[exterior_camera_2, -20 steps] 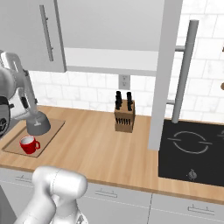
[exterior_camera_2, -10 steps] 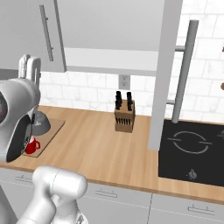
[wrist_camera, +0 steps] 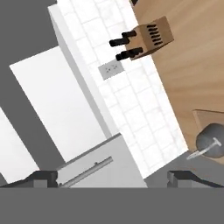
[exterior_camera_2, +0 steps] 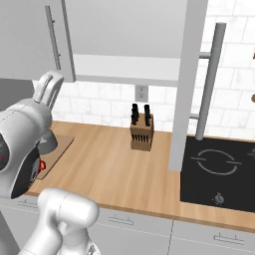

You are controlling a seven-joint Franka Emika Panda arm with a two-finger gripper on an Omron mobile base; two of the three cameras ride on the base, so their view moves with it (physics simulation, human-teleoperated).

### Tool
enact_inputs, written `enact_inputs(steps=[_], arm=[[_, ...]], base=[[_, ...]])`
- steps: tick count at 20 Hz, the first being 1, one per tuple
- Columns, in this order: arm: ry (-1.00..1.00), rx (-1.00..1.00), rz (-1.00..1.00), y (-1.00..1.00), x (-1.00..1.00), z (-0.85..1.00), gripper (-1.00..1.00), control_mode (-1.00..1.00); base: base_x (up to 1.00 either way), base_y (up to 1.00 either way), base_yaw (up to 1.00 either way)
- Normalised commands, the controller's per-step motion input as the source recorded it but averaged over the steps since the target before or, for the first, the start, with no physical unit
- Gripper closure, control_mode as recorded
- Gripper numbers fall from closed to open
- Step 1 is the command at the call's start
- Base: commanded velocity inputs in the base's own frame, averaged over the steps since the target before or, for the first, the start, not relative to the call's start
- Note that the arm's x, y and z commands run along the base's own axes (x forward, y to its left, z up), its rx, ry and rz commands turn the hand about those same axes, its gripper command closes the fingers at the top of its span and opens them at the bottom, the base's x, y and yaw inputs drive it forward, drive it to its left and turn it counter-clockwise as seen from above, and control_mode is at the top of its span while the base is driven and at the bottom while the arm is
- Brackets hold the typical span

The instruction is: Pick the kettle from the counter and place it on the tray. Then pick the mug from the cabinet and place it on the tray. Then close the cabinet doors.

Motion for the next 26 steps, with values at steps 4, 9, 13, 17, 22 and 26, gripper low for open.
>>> enact_inputs(steps=[4, 9, 13, 17, 22, 26], arm=[[0.0, -0.1, -0.13, -0.28, -0.12, 0.0, -1.0, -1.0], [0.0, -0.25, -0.11, -0.3, -0.15, 0.0, -1.0, -1.0], [0.0, -0.22, -0.13, -0.28, -0.2, 0.0, -1.0, -1.0], [0.0, -0.2, -0.14, -0.39, -0.18, -0.01, -1.0, -1.0], [0.0, -0.17, -0.13, -0.27, -0.12, -0.04, -1.0, -1.0], [0.0, -0.14, -0.09, -0.19, -0.18, -0.04, -1.0, -1.0]], base=[[0.0, 0.0, 0.0], [0.0, 0.0, 0.0], [0.0, 0.0, 0.0], [0.0, 0.0, 0.0], [0.0, 0.0, 0.0], [0.0, 0.0, 0.0]])
